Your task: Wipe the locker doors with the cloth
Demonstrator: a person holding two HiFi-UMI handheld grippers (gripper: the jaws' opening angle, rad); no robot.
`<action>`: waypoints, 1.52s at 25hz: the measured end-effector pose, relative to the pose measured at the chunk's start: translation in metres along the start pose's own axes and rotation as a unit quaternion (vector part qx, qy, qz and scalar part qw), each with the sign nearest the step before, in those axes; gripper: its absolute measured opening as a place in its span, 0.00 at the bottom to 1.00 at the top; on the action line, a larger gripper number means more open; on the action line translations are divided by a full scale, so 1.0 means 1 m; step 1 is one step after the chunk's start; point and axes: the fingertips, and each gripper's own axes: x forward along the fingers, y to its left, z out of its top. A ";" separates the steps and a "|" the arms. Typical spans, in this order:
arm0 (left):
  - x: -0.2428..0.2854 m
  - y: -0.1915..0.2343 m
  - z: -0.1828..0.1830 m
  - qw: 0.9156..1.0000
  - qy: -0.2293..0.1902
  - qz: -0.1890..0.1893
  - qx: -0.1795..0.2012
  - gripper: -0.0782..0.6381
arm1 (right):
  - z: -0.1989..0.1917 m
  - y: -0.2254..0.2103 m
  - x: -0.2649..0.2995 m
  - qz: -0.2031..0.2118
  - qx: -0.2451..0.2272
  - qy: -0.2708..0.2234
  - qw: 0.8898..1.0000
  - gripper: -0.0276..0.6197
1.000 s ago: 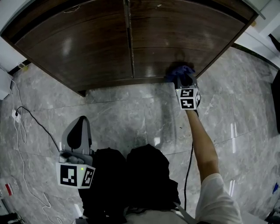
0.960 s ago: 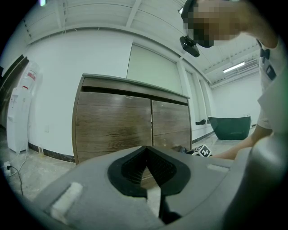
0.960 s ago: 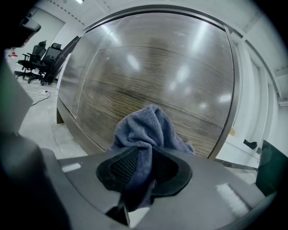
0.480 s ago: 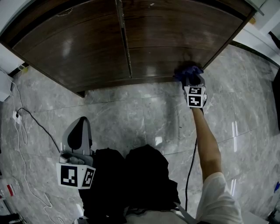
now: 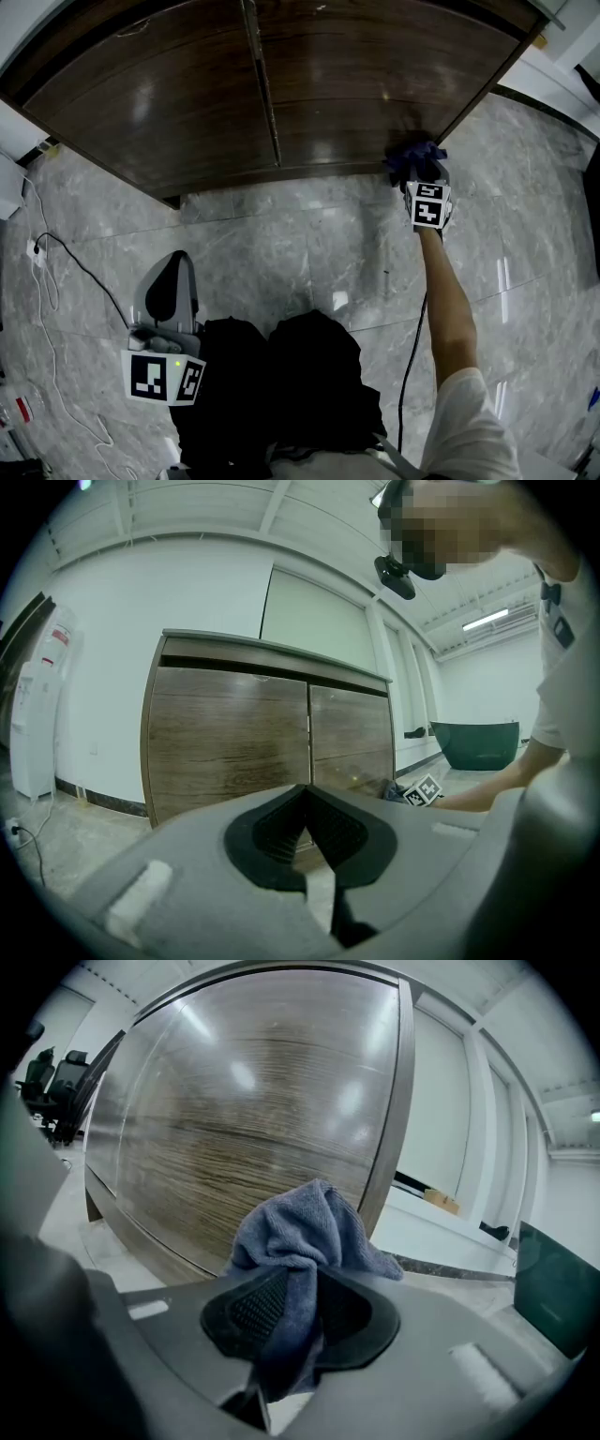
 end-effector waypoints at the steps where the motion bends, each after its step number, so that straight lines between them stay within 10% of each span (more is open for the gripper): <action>1: 0.000 0.000 0.000 1.000 0.000 0.000 -0.001 0.11 | -0.002 -0.003 0.000 -0.003 -0.001 0.003 1.000 0.19; 20: 0.010 0.038 0.011 0.998 0.039 -0.007 -0.046 0.11 | 0.054 0.008 -0.091 -0.012 0.016 -0.013 1.000 0.19; 38: -0.006 -0.029 0.373 0.994 0.072 -0.053 -0.063 0.11 | 0.385 -0.026 -0.352 0.064 0.080 -0.052 0.993 0.19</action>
